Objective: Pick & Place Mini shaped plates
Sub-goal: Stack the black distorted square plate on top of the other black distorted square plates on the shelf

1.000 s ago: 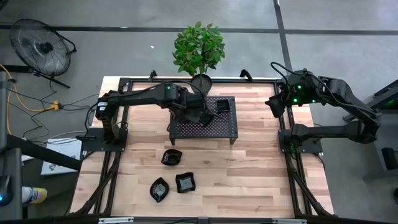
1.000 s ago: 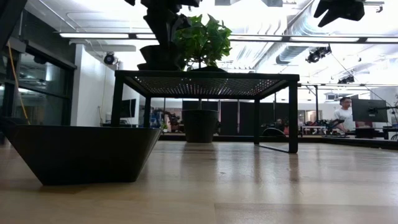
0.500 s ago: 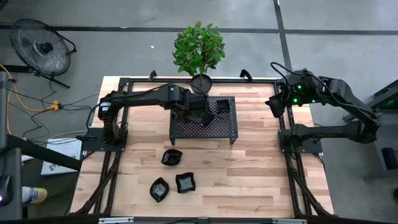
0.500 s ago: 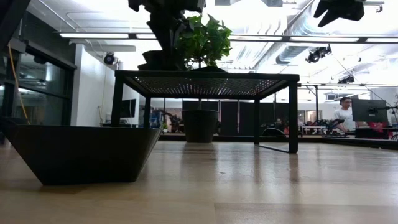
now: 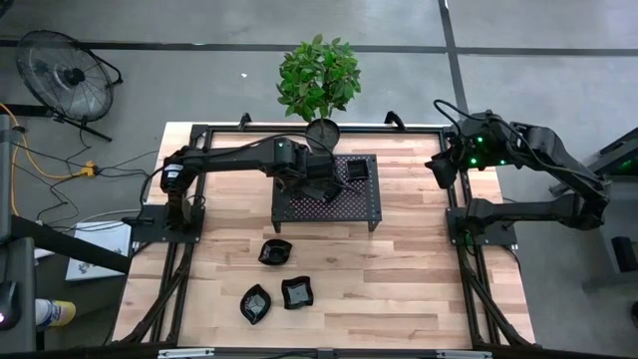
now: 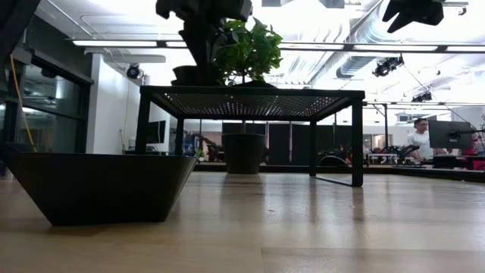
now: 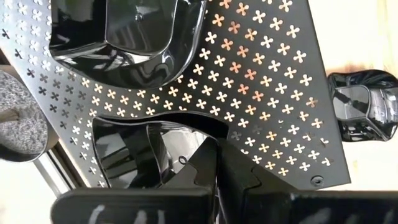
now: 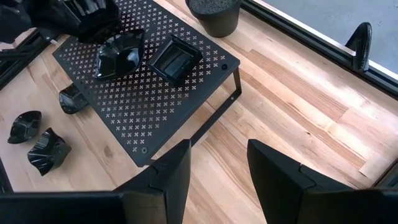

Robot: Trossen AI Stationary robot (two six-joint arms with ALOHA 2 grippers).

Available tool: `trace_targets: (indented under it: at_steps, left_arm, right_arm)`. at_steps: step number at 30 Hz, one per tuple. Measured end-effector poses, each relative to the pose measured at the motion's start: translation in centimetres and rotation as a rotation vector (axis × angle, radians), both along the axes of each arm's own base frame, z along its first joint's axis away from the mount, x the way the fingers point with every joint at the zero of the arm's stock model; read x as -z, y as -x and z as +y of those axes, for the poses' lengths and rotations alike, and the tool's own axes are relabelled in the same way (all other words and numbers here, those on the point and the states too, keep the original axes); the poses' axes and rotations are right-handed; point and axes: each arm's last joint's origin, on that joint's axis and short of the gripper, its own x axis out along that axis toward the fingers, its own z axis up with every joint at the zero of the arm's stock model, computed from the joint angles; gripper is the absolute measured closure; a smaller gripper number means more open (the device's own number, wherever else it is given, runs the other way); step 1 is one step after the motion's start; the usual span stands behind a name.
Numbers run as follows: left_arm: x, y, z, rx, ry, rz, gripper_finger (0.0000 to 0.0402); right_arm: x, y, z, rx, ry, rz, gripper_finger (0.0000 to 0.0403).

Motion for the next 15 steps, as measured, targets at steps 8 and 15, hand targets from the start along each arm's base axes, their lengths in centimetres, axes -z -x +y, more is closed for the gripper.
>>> trace_targets:
  at_steps: [8, 15]
  left_arm:
    - [0.0, -0.01, 0.0, 0.01, -0.003, 0.001, 0.0394]
    - [0.0, 0.0, 0.0, 0.013, -0.003, 0.002, 0.032]
  right_arm:
    - [0.0, 0.0, 0.0, 0.0, 0.0, 0.0, 0.0249]
    - [0.0, 0.0, 0.0, -0.001, 0.0, 0.0, 0.0249]
